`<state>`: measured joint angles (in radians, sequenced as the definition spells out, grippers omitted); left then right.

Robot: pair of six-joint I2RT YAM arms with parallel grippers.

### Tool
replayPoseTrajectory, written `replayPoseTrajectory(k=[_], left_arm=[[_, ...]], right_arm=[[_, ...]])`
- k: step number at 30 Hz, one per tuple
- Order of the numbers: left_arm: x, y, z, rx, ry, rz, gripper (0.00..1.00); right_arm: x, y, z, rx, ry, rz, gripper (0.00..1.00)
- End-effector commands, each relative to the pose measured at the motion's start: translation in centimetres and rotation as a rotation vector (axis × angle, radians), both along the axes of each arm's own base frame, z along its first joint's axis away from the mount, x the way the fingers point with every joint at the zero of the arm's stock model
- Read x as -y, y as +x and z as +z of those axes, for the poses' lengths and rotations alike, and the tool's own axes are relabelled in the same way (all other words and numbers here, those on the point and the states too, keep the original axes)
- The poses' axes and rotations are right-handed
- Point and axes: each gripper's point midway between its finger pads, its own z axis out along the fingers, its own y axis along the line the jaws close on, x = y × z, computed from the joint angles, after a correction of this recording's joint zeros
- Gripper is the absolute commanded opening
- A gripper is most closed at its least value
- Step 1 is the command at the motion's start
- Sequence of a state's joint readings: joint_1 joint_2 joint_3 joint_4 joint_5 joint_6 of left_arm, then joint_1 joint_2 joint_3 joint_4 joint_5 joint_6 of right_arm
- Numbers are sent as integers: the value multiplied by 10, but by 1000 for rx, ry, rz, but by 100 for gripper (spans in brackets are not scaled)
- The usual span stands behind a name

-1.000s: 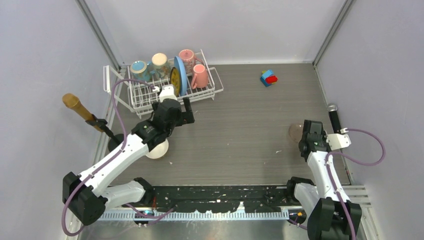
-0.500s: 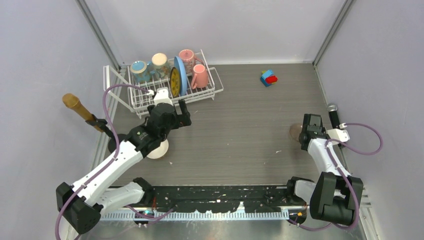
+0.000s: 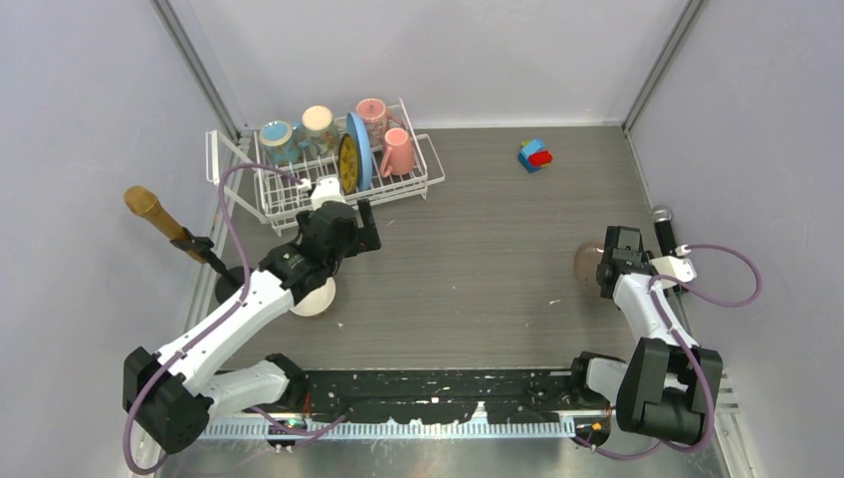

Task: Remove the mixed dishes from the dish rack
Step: Place the plate at the center of the board.

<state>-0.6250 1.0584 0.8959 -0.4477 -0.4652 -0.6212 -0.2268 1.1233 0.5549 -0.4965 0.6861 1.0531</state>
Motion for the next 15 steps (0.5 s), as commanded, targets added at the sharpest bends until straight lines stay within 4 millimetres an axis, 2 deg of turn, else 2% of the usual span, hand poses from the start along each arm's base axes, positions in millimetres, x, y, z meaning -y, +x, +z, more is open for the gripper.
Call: replayPoseTrajectory(k=[1, 2, 4, 9, 15], left_arm=[[-11, 13, 9, -8, -12, 70, 100], [-13, 16, 8, -18, -15, 75, 100], [-17, 21, 8, -24, -19, 89, 100], [-28, 41, 19, 11, -10, 113, 100], [-40, 77, 27, 20, 11, 138, 100]], right_arm=[[7, 3, 13, 46, -32, -27, 74], [7, 3, 14, 47, -32, -25, 88], [6, 3, 14, 48, -33, -20, 98], [7, 3, 21, 58, -48, -4, 100], [3, 7, 51, 188, -69, 40, 100]])
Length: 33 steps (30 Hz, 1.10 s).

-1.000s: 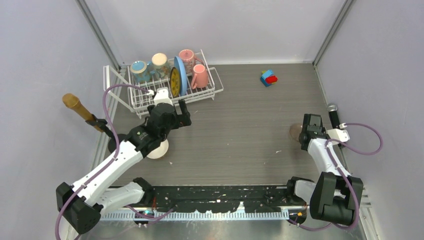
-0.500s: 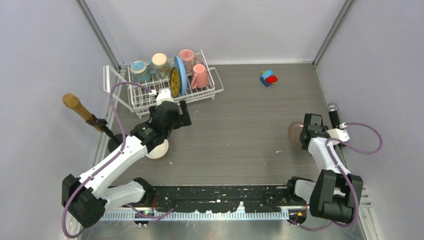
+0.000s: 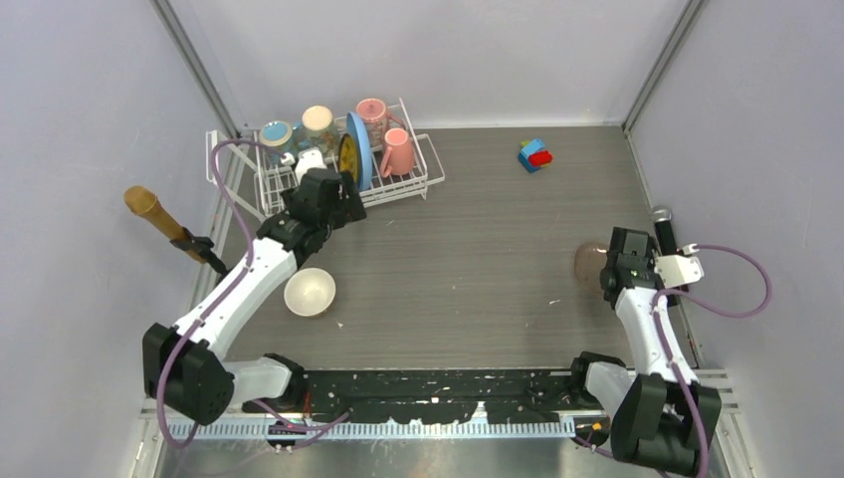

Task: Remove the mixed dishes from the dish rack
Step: Place the plate at the center of the board, then pick up the plate from the dish rack.

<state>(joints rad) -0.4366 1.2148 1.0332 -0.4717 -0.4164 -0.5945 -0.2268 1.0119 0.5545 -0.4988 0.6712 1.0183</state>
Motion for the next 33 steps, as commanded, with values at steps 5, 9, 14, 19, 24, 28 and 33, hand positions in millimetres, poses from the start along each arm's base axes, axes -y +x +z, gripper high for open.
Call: replayPoseTrajectory(k=[5, 9, 14, 19, 24, 28, 33], left_arm=[[-11, 66, 33, 100, 15, -10, 100], [-16, 91, 41, 102, -6, 1, 99], [-2, 113, 43, 126, -79, -78, 93], [1, 125, 30, 101, -83, -96, 87], [9, 133, 24, 94, -103, -121, 84], [7, 139, 20, 84, -91, -109, 77], [9, 148, 18, 81, -78, -117, 68]], right_arm=[[-2, 3, 42, 221, -46, 32, 100], [-4, 4, 50, 272, -50, 41, 100], [-10, 12, 46, 271, -21, 85, 100], [-12, 17, 39, 232, -6, 105, 100], [-14, 21, 36, 230, 8, 120, 100], [-16, 23, 36, 236, 11, 134, 100], [-17, 25, 36, 248, 14, 141, 100]])
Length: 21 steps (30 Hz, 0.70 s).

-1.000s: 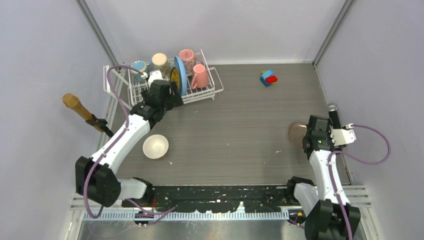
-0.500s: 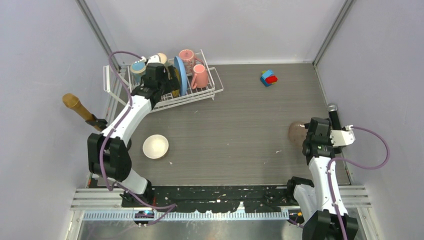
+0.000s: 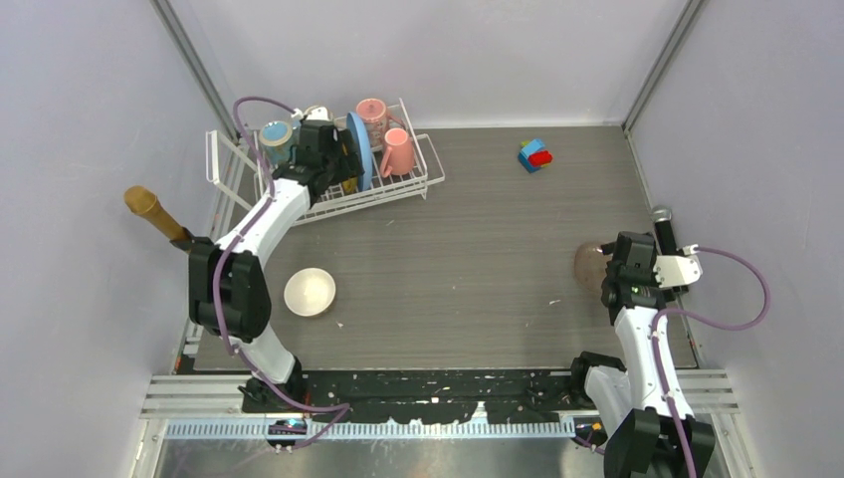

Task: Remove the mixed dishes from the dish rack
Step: Pick up the plate from the dish rack.

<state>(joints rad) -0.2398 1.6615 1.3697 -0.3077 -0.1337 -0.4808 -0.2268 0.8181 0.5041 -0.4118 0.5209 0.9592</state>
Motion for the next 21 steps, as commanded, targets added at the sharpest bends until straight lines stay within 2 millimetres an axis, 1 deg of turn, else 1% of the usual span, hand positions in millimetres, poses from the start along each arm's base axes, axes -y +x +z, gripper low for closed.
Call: replayPoseTrajectory(k=[1, 2, 9, 12, 18, 21], left_arm=[[4, 21, 25, 85, 0, -23, 66], [4, 23, 25, 83, 3, -28, 65], [9, 33, 19, 66, 22, -60, 47], [12, 34, 18, 68, 21, -79, 34], [19, 36, 14, 66, 10, -117, 18], [21, 36, 13, 64, 7, -126, 7]], right_arm=[[3, 6, 7, 41, -17, 6, 100], [2, 7, 7, 43, -15, 13, 100], [2, 7, 9, 58, -21, 15, 100], [2, 6, 8, 57, -23, 14, 100], [2, 6, 7, 52, -25, 12, 100], [3, 6, 7, 49, -27, 10, 100]])
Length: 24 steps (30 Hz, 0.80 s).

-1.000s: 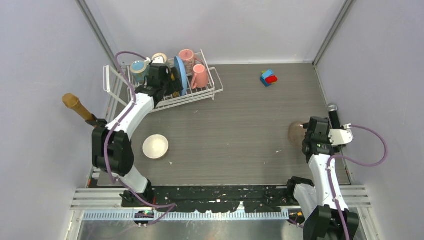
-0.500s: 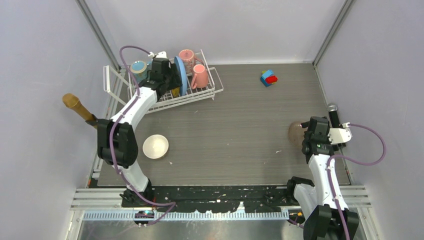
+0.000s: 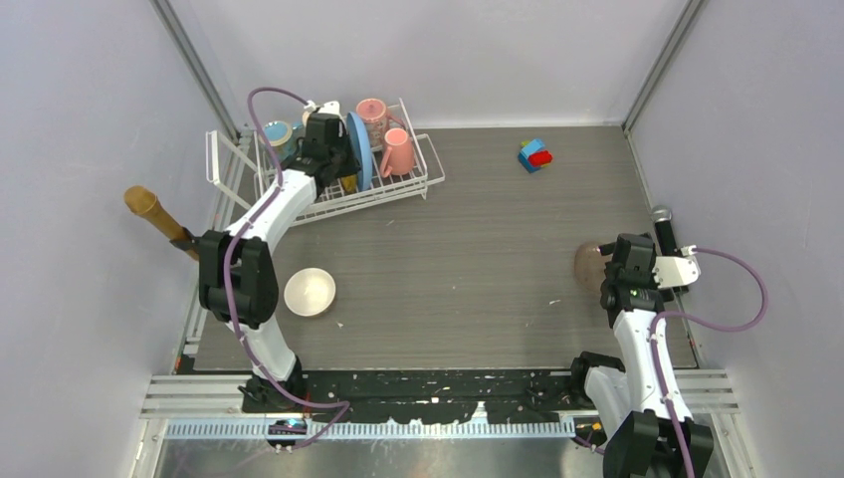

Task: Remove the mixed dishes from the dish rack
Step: Pick up the plate from the dish rack.

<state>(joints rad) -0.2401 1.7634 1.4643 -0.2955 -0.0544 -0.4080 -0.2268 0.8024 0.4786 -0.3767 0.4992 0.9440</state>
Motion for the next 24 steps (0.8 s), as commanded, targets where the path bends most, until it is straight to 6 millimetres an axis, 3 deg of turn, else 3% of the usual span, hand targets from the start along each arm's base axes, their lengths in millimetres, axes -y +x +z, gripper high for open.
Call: replayPoseTrajectory(k=[1, 3, 10, 24], left_arm=[[4, 13, 19, 62, -13, -25, 5], [6, 13, 20, 64, -17, -41, 0], [7, 10, 29, 90, -6, -63, 0], [4, -2, 89, 276, -10, -91, 0]], right_arm=[[6, 3, 9, 30, -26, -15, 100], [5, 3, 9, 30, -25, -13, 100], [5, 4, 7, 28, -22, -11, 100], [4, 6, 6, 29, -19, -2, 100]])
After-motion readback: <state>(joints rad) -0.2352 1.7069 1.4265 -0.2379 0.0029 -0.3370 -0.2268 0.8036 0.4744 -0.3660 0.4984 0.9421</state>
